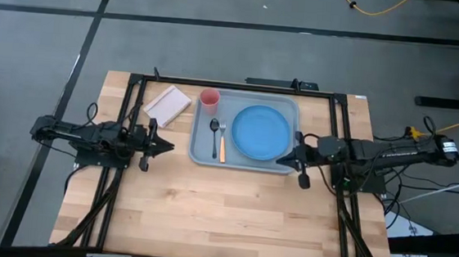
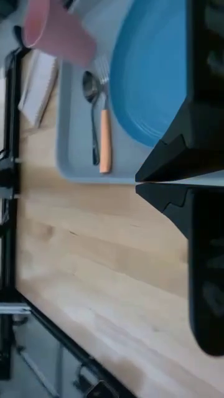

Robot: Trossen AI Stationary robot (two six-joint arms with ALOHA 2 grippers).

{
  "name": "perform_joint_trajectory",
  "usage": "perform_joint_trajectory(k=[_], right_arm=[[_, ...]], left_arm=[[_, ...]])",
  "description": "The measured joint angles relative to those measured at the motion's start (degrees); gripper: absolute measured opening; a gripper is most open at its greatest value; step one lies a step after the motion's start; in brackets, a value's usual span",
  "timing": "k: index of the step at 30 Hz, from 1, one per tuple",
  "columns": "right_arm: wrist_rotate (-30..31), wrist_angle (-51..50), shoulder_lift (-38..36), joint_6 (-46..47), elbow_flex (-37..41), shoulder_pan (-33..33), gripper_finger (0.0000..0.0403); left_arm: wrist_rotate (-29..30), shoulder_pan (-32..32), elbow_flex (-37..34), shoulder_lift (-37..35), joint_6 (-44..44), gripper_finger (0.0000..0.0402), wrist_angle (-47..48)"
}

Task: Pick and place plate/cup/fork/spoon on tray
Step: Return to Home Position

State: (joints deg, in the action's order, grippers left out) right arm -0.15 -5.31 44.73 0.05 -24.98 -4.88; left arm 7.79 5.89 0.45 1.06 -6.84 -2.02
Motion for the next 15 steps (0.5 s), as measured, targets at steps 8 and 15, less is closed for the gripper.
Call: perform_joint_trajectory(k=[8,15], right_arm=[[0.0,5.9,-5.1,2.5,7.6,0.9,0.002],[0.0,7.8,-12.0,3.4,14.5,0.9,0.002]], left_arm=[[0.3,0.0,0.0,0.0,-0.2,0.0037,-0.1],[0.4,0.0,0.0,0.0,-0.1,0.0037,-0.1]])
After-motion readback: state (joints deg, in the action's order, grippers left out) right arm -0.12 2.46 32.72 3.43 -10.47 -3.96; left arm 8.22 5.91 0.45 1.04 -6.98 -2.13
